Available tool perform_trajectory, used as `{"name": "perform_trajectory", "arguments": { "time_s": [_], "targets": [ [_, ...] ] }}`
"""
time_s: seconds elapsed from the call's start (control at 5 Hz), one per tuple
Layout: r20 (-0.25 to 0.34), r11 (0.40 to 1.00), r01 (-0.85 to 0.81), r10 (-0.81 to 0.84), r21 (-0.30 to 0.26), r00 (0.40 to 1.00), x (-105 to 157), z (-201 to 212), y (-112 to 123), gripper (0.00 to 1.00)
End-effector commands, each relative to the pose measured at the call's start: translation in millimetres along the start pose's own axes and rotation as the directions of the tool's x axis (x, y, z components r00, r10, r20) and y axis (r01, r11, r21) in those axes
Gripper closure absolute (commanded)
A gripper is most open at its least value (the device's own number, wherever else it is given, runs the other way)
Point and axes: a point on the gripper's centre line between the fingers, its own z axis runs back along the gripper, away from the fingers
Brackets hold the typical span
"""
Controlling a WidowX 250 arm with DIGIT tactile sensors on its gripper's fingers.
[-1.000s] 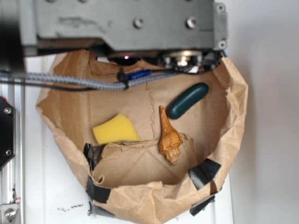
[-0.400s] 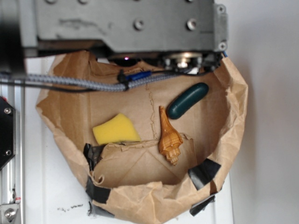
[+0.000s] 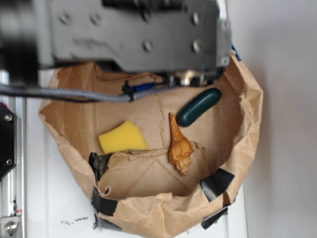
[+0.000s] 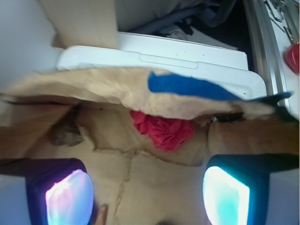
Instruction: Grab the red paper.
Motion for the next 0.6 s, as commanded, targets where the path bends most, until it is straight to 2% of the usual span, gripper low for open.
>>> {"name": "perform_trajectory", "arguments": {
  "time_s": [0.0, 0.4],
  "targets": [
    [0.022, 0.999, -0.03, 0.03, -0.035, 0.999, -1, -18, -5, 0.0],
    [0.079, 0.997, -0.075, 0.072, 0.025, 0.994, 9, -46, -10, 0.0]
  ]
}}
